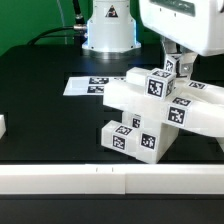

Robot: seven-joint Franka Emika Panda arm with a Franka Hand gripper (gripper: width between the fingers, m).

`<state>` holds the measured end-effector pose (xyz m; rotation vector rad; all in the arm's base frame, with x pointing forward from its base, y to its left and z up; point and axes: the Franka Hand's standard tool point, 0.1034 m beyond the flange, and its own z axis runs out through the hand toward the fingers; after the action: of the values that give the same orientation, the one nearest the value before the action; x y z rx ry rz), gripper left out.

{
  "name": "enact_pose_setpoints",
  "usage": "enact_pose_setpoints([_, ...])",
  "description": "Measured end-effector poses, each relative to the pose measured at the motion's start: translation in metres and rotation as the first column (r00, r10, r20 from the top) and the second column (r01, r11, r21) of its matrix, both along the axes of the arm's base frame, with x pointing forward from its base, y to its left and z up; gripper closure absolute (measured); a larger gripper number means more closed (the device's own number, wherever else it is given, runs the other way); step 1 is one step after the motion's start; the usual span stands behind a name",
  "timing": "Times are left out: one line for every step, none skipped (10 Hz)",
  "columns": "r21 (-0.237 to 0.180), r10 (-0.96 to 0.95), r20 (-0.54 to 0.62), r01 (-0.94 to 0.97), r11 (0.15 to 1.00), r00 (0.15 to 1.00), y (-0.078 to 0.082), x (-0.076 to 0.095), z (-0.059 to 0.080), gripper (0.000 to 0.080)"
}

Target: Assemble chair

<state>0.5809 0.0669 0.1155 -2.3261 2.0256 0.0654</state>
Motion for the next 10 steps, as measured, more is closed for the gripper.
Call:
enact_pose_setpoints([0.011,-0.087,0.004,0.087,0.996,0.996,0.0026,0.0011,0.0001,0.0514])
enact_pose_setpoints([0.013,-0.102,0.003,0.102,0.995,0.995,0.0031,0.0013,0.0002,0.0514])
enact_pose_setpoints([0.014,-0.126,0.001,0.126,0.992,0.992,0.0034,0.0013,0.0002,0.0514])
enact_pose_setpoints([0.014,-0.115,0.001,0.115,0.993,0.993,0.0034,0.0011,-0.0003,0.0514])
enact_pose_setpoints([0.014,-0.079,0.003,0.079,0.997,0.997,0.0034,0.0009,-0.0005,0.0322])
enact_pose_setpoints([0.015,-0.048,-0.008,0.048,0.999,0.999,0.0041,-0.0015,-0.0012,0.0207])
enact_pose_setpoints([0.019,0.002,-0.019,-0.002,1.000,1.000,0.0049,-0.0024,-0.0006,0.0168])
enact_pose_setpoints([0.019,0.112,-0.009,-0.112,0.994,0.994,0.0047,-0.0019,-0.0004,0.0168])
enact_pose_setpoints([0.019,0.191,-0.002,-0.191,0.981,0.982,0.0046,-0.0021,-0.0006,0.0153])
enact_pose_setpoints([0.018,0.262,0.005,-0.262,0.965,0.965,0.0045,-0.0020,-0.0006,0.0153])
